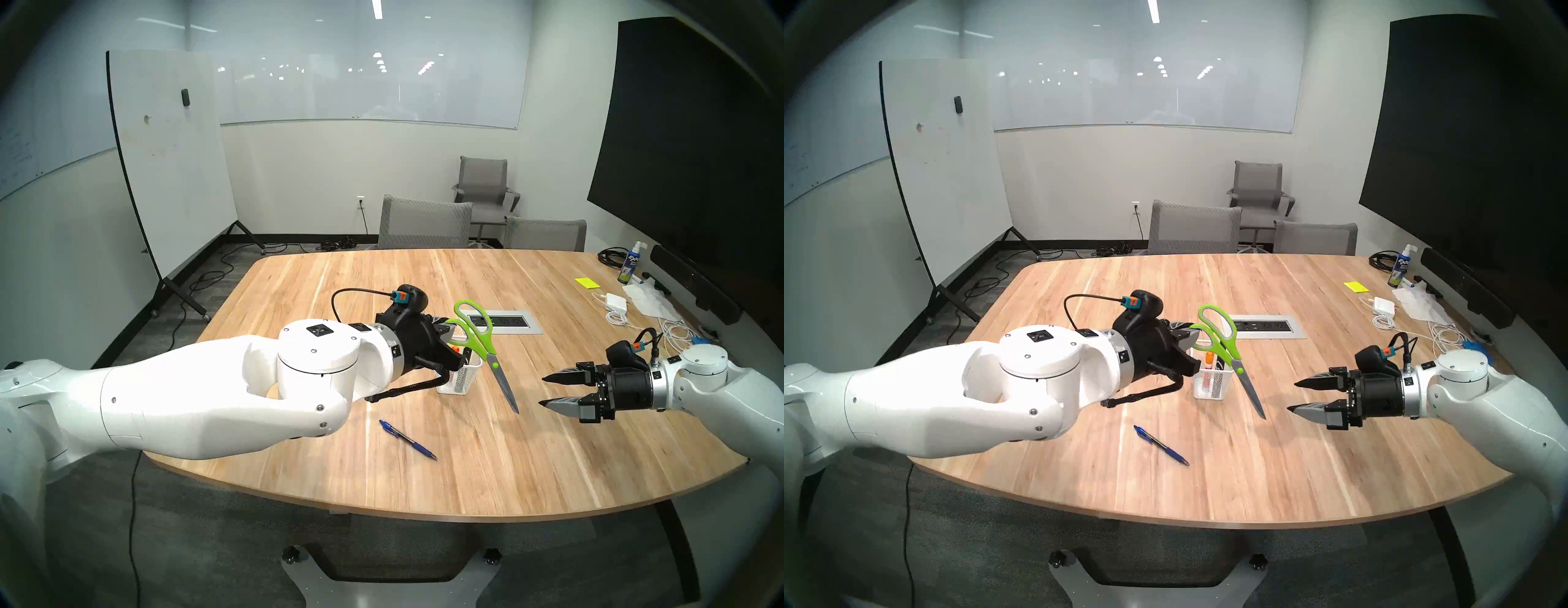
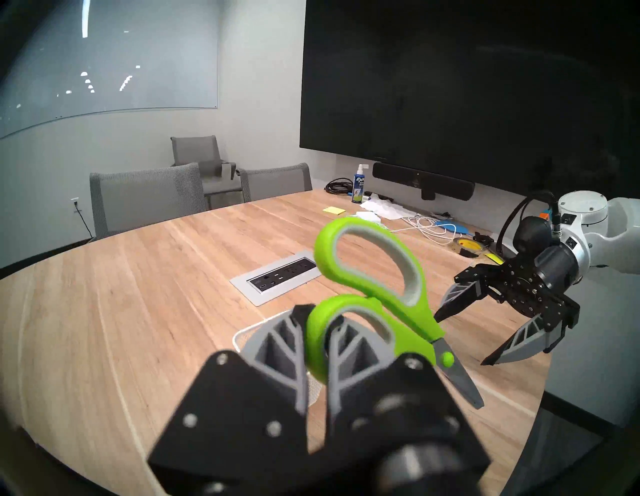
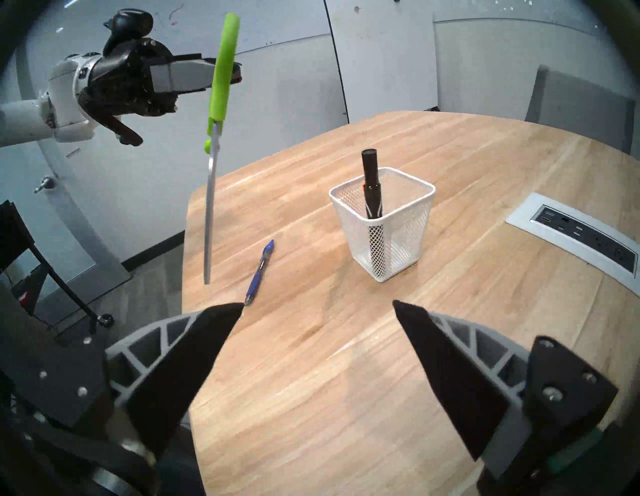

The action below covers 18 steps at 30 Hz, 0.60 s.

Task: Place the pen, the marker, and the scissors into the pen holder

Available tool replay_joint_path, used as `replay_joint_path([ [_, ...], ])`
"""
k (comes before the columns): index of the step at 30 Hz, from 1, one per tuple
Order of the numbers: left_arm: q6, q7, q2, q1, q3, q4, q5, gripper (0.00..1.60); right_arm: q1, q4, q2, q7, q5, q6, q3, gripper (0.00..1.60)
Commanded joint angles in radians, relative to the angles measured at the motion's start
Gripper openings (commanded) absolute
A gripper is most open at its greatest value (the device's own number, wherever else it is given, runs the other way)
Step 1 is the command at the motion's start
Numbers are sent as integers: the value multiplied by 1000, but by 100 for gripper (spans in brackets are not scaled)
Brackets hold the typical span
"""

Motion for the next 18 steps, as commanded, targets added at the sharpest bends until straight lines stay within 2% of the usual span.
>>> replay_joint_path([
  [1,44,2,12,-59,-42,-26,-20,0,-19,-44,17,-67,-18,-29,9,160],
  [7,103,3,27,-83,-58,-31,-50,0,-38,-41,17,-85,-36,-70,12,160],
  [12,135,-4,35,-96,-68,-25,-67,0,-63,-33,10,-91,3,-104,25,160],
  [18,165,-10,35,-108,-75,-19,-80,0,-82,-36,8,-115,10,-144,32,160],
])
